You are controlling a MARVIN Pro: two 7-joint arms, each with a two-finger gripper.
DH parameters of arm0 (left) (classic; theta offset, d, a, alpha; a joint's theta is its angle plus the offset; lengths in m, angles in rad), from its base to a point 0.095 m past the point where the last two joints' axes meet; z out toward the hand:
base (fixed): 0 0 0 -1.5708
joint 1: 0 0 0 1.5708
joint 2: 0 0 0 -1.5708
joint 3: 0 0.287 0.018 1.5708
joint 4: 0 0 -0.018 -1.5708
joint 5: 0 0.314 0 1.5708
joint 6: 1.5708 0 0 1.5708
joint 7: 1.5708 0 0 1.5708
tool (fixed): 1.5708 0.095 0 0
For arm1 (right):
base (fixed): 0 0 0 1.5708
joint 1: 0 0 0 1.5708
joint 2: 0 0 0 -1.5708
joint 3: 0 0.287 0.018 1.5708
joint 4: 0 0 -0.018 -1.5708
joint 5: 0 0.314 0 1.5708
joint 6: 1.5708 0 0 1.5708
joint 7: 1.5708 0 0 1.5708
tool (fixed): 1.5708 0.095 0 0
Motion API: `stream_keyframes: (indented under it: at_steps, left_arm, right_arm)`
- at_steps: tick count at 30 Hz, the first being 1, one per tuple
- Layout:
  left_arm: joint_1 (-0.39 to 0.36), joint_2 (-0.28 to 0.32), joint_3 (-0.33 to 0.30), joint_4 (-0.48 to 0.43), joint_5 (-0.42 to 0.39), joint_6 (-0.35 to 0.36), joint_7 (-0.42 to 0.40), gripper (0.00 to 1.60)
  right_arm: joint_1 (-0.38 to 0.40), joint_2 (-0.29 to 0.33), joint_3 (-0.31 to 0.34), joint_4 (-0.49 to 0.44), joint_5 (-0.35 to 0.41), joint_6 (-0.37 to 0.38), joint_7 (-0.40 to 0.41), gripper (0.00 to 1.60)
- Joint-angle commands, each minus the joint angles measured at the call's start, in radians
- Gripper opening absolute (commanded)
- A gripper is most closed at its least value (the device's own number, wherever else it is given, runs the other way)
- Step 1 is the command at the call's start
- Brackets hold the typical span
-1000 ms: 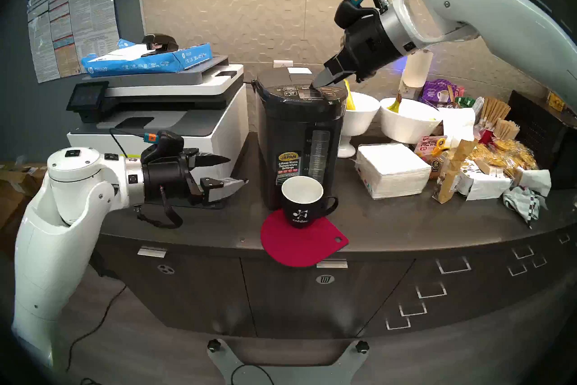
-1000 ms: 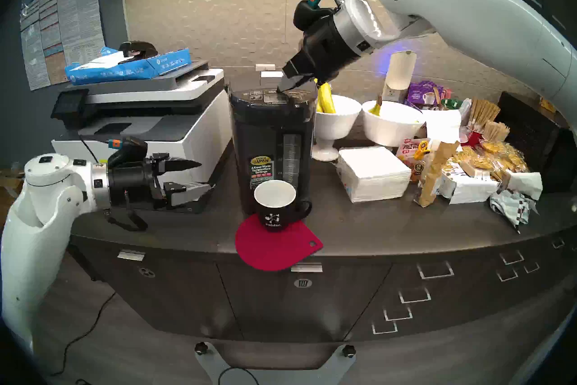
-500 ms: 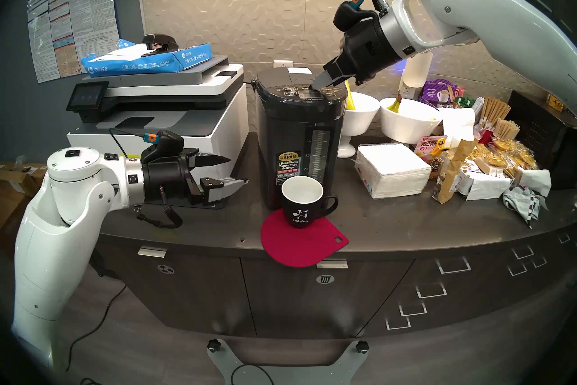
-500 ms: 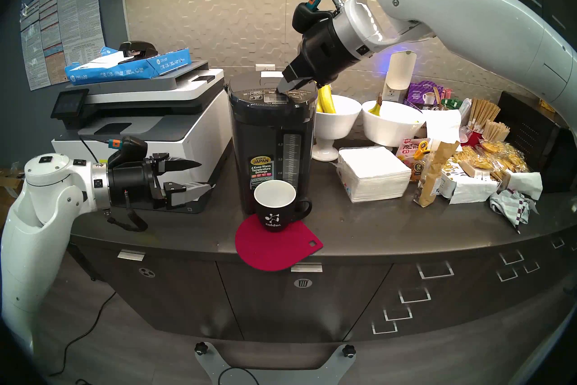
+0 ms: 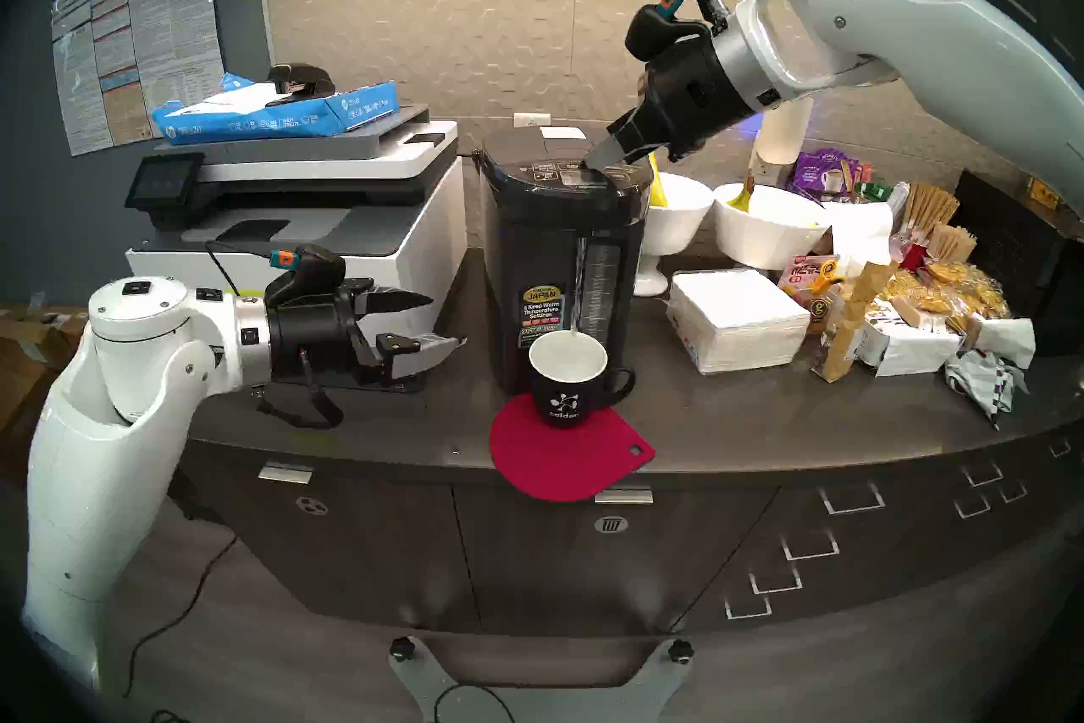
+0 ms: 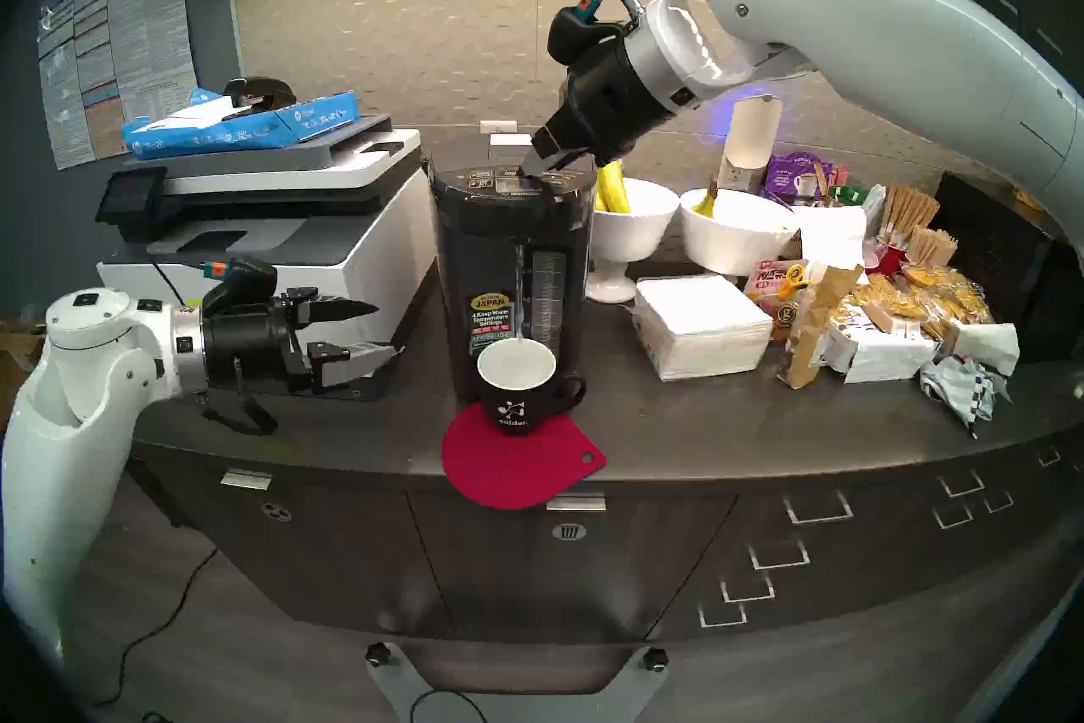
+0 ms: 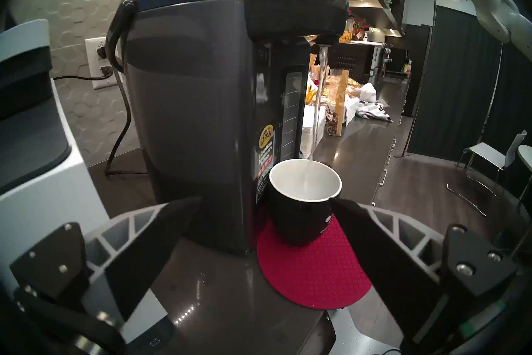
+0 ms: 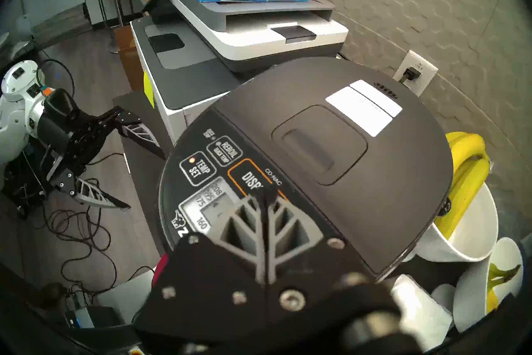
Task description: Press the water dispenser button and fill the cup
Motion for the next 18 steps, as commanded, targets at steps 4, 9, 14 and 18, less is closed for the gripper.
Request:
stream_keyframes:
  at_steps: [4,9,14,18]
  left_arm:
    - [-0.002,0.001,-0.005,-0.006,-0.001,-0.001,-0.001,1.60]
    - [-0.002,0.001,-0.005,-0.006,-0.001,-0.001,-0.001,1.60]
    - [-0.002,0.001,-0.005,-0.006,-0.001,-0.001,-0.001,1.60]
    - [-0.002,0.001,-0.005,-0.006,-0.001,-0.001,-0.001,1.60]
  right_arm:
    - [-0.025,-0.009,-0.023,0.000,-0.005,0.010,0.017,0.00]
    - [-0.027,-0.010,-0.024,0.001,-0.010,0.009,0.021,0.00]
    - [-0.028,-0.013,-0.024,0.003,-0.011,0.010,0.022,0.00]
    - [-0.029,-0.015,-0.024,0.005,-0.011,0.009,0.022,0.00]
